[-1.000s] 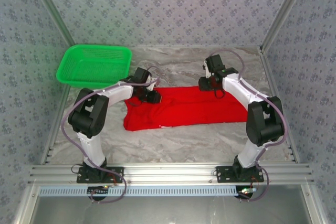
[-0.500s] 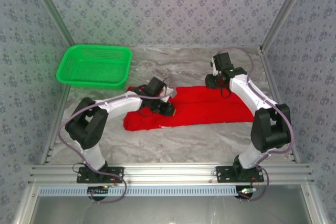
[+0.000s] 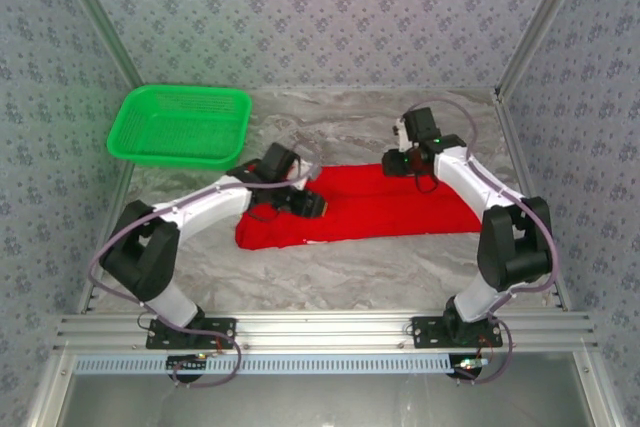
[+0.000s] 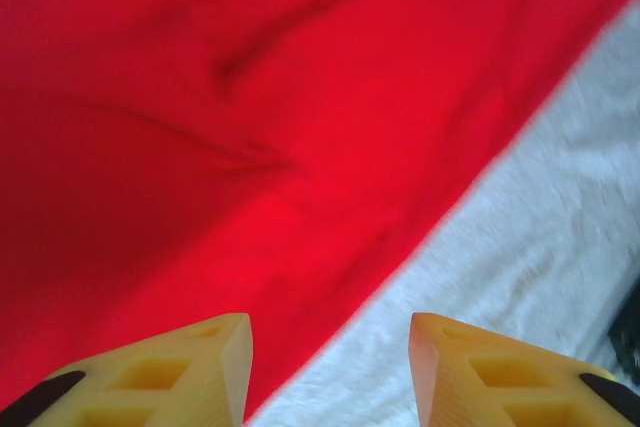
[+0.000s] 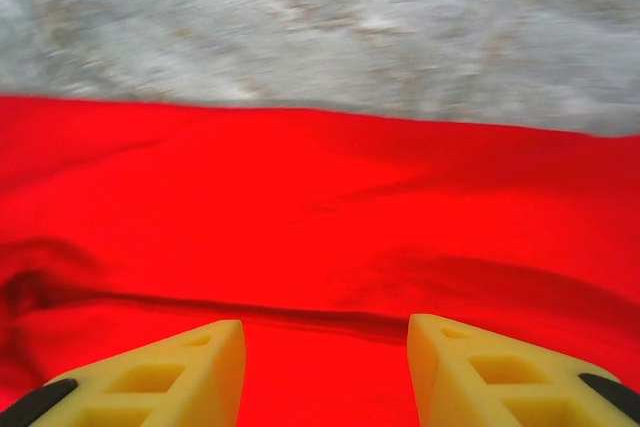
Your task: Fold the inside-out t-shirt
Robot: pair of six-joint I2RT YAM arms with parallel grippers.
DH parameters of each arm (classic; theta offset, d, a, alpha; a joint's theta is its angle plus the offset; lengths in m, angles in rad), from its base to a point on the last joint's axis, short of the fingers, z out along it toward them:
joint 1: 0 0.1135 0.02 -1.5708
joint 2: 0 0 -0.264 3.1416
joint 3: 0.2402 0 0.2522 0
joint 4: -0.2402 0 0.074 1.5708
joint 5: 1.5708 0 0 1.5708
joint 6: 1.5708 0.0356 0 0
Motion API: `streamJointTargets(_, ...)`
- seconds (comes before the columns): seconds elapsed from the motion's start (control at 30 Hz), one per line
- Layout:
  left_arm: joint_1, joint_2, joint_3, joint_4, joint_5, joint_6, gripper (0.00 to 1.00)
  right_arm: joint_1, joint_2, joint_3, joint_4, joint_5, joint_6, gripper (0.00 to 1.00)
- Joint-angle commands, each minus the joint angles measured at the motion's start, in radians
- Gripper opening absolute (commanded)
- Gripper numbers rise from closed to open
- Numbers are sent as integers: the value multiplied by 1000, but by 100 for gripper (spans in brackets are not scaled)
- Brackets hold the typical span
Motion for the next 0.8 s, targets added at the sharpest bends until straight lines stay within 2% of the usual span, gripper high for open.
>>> streamJointTargets(0.0, 86, 5, -48, -12, -106, -75, 46, 62, 25, -40, 71, -162, 48, 49)
streamJointTargets(0.1, 142, 10, -70, -59, -224, -84, 46, 149, 76, -43, 129, -249, 96, 48)
streamJointTargets(0.2, 208, -58, -144, -67, -291, -94, 57, 217, 101, -49, 210, -256, 131, 48)
streamJointTargets(0.3, 269, -114, -209, -48, -278, -97, 66, 279, 144, -44, 296, -292, 142, 48)
streamJointTargets(0.43, 308, -132, -250, 1, -261, -106, 75, 350, 228, 10, 338, -286, 159, 46)
streamJointTargets(0.6, 355, -72, -256, 72, -158, -117, 82, 358, 300, 24, 291, -260, 182, 41)
streamJointTargets(0.77, 355, -19, -240, 92, -153, -101, 87, 363, 326, -6, 294, -257, 202, 36)
